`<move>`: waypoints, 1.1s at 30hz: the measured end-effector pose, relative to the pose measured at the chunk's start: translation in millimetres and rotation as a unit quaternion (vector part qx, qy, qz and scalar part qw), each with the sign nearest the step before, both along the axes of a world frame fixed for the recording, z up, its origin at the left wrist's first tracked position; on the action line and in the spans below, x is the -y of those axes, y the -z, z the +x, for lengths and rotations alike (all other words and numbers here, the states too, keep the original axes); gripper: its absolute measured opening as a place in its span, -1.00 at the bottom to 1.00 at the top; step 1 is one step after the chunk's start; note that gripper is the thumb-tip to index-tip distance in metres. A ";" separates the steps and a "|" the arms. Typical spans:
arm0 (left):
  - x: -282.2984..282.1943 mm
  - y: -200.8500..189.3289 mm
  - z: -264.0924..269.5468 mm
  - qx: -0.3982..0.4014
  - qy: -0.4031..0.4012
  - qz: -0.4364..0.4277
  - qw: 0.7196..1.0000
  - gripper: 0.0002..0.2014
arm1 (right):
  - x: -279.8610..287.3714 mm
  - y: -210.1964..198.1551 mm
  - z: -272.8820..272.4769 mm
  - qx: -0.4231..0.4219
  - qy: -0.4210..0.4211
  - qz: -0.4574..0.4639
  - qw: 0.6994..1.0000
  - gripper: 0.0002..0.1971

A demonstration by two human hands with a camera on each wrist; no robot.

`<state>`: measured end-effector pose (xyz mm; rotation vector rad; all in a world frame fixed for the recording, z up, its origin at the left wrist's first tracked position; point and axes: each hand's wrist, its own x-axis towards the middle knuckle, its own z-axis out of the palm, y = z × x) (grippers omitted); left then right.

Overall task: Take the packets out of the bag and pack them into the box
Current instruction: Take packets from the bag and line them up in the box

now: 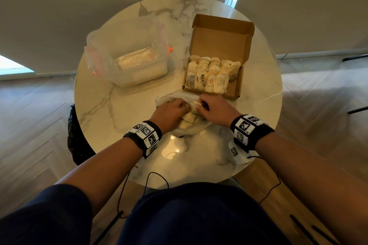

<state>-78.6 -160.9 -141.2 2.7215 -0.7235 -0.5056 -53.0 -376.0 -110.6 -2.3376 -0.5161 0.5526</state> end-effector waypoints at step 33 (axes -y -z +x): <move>-4.6 -58.3 14.4 0.034 -0.030 -0.174 0.984 -0.79 | -6.9 -23.1 1.5 -0.026 -0.022 0.002 0.999 -0.78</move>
